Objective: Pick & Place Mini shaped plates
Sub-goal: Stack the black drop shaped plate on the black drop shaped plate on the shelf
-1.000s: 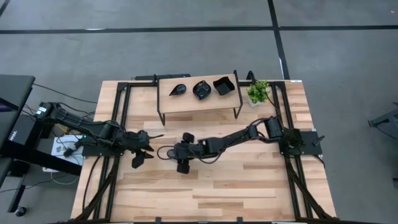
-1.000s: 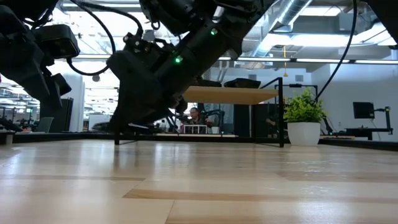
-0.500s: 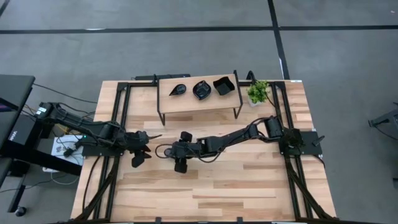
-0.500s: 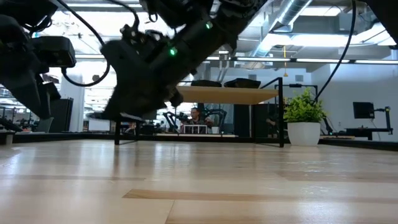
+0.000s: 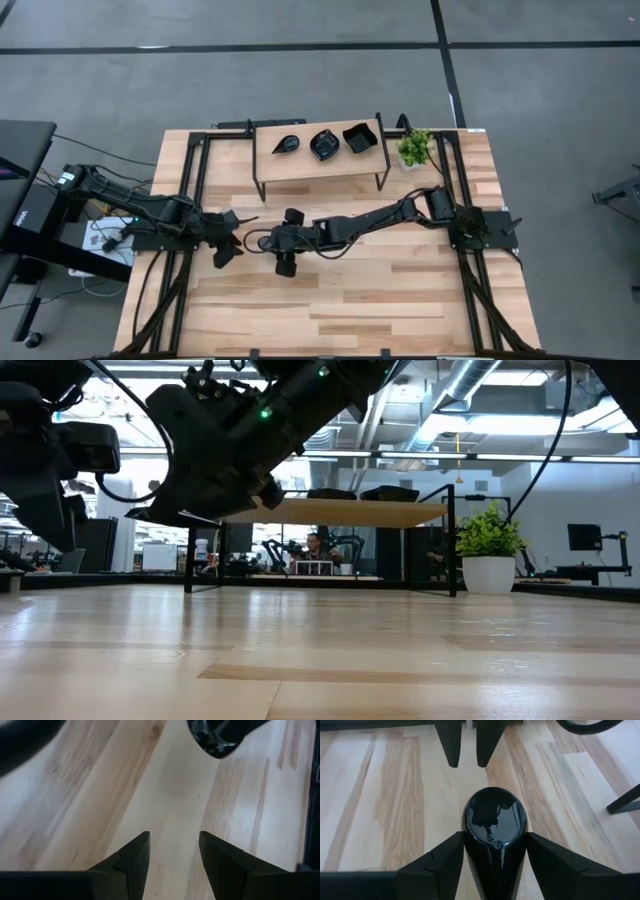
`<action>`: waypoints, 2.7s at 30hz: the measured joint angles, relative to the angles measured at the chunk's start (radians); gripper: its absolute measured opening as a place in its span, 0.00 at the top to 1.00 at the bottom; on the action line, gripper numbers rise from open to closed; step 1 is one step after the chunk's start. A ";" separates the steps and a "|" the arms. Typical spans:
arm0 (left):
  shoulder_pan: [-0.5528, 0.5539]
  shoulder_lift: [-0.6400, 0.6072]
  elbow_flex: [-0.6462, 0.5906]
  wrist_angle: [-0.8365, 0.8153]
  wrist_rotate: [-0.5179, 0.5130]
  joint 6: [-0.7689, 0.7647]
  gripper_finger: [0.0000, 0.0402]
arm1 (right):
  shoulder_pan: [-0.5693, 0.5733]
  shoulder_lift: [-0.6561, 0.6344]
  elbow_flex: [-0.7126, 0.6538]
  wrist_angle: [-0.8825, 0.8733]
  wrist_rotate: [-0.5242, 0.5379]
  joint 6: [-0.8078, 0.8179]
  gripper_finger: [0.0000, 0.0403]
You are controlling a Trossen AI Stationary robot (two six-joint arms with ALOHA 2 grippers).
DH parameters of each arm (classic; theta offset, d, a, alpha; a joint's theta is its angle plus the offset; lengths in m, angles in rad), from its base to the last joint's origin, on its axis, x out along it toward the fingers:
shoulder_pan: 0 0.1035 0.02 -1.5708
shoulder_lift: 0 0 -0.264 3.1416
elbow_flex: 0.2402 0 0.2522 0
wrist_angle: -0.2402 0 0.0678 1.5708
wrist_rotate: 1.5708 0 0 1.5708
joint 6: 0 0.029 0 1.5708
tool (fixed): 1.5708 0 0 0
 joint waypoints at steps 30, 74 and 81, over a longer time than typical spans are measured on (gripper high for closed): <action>0.000 0.000 -0.079 0.100 -0.107 -0.352 0.52 | 0.002 0.000 0.000 0.000 0.000 -0.001 0.49; 0.000 -0.064 -0.091 0.390 -0.113 -0.536 0.31 | 0.009 0.000 0.000 0.058 -0.001 -0.009 0.48; 0.000 -0.064 -0.118 0.432 -0.105 -0.569 0.31 | 0.009 -0.003 0.006 0.056 0.000 -0.009 0.48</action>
